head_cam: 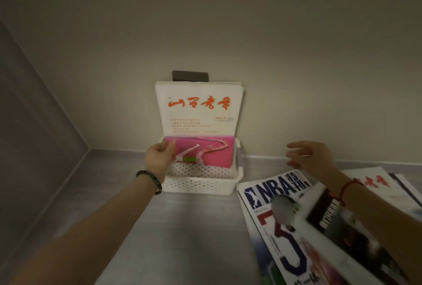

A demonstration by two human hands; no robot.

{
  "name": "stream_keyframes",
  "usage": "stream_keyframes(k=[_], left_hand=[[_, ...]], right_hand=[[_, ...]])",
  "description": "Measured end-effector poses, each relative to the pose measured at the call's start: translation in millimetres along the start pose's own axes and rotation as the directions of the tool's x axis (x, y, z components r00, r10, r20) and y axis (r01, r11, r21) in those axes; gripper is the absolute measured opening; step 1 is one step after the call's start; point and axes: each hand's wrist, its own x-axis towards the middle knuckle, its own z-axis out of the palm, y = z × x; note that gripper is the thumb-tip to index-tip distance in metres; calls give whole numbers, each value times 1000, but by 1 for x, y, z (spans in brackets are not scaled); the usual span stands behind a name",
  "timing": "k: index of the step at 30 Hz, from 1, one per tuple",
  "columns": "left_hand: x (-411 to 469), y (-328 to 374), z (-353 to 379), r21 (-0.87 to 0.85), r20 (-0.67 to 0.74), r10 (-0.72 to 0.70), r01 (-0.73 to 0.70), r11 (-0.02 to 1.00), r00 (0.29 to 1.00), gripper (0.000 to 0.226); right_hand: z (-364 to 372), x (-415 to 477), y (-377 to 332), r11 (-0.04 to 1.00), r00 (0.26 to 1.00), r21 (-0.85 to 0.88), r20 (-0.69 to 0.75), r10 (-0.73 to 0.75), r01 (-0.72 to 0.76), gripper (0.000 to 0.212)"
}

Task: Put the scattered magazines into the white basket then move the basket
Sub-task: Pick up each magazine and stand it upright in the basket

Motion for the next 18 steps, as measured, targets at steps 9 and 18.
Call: stream_keyframes(k=[9, 18], left_hand=[[-109, -29, 90, 133, 449, -230, 189, 973, 863, 39], [-184, -94, 175, 215, 467, -400, 337, 917, 788, 24]], right_hand=[[-106, -66, 57, 983, 997, -167, -20, 68, -71, 30], [-168, -92, 132, 952, 979, -257, 71, 193, -169, 41]])
